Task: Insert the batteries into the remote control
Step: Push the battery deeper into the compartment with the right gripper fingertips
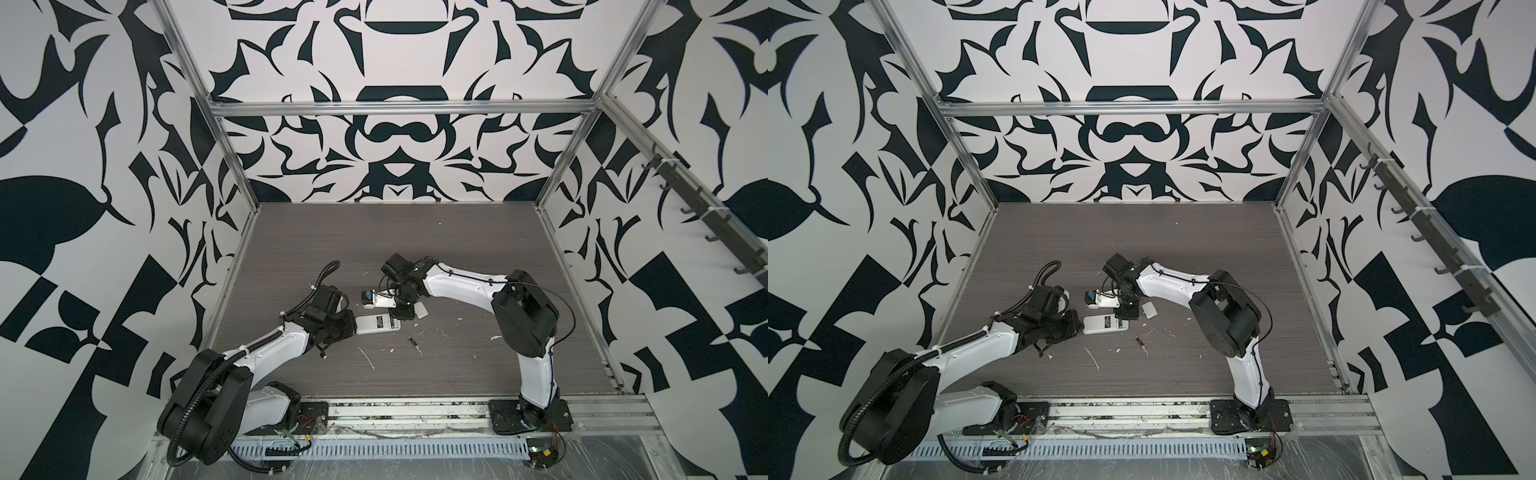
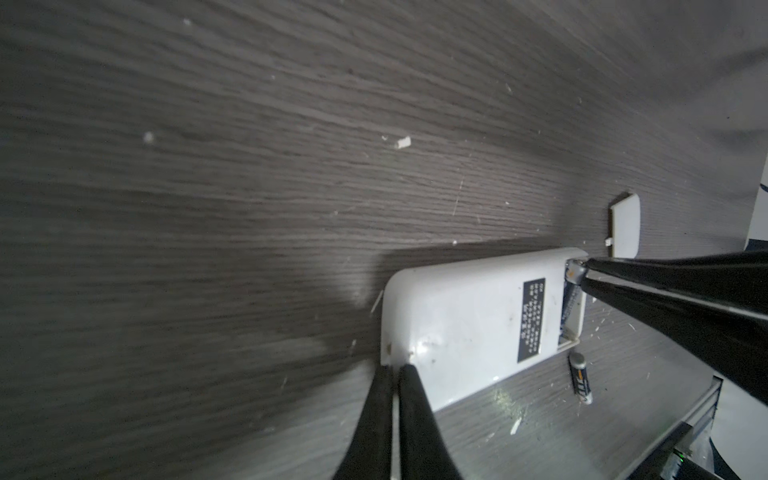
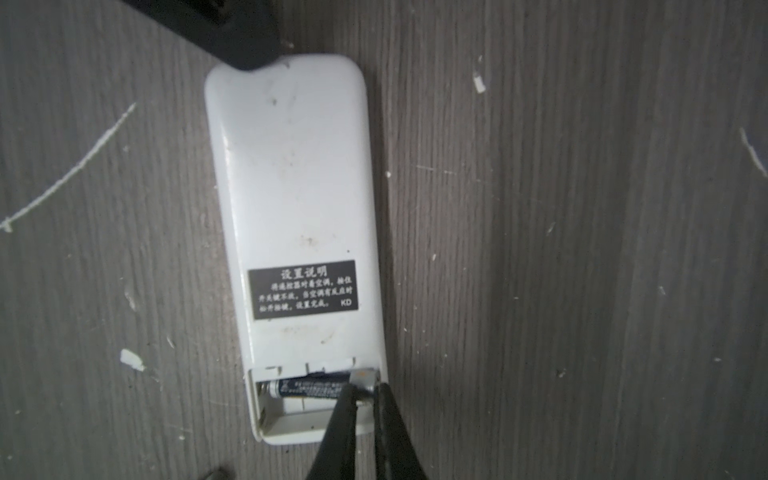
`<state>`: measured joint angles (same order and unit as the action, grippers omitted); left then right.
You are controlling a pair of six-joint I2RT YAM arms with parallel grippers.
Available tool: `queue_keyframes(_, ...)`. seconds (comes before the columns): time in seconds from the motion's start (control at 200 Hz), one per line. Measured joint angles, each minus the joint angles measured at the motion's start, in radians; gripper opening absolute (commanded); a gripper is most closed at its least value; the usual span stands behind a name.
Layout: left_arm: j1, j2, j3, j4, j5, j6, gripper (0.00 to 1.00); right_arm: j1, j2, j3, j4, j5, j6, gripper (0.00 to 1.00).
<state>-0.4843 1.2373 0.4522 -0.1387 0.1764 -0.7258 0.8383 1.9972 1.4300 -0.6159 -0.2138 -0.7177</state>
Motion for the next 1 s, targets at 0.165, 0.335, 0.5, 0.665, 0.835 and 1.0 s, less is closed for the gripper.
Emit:
queue_keyframes(0.165, 0.0, 0.0, 0.0, 0.0, 0.0, -0.002, 0.1, 0.004, 0.0, 0.0, 0.001, 0.009, 0.004, 0.12)
queue_keyframes(0.335, 0.0, 0.0, 0.0, 0.0, 0.0, -0.003, 0.09, 0.007, -0.003, -0.001, 0.0, 0.014, 0.005, 0.11)
queue_keyframes(0.5, 0.0, 0.0, 0.0, 0.003, -0.001, -0.003, 0.09, 0.016, 0.0, -0.018, -0.013, 0.014, 0.008, 0.11)
queue_keyframes(0.665, 0.001, 0.001, 0.0, 0.004, -0.001, -0.003, 0.09, 0.017, 0.0, -0.018, -0.015, 0.013, 0.008, 0.1)
queue_keyframes(0.835, 0.001, 0.001, 0.0, 0.003, -0.001, -0.003, 0.09, 0.017, 0.0, -0.018, -0.015, 0.014, 0.009, 0.09)
queue_keyframes(1.0, 0.001, 0.001, 0.0, 0.003, -0.001, -0.003, 0.09, 0.023, -0.004, -0.019, -0.01, 0.027, 0.02, 0.17)
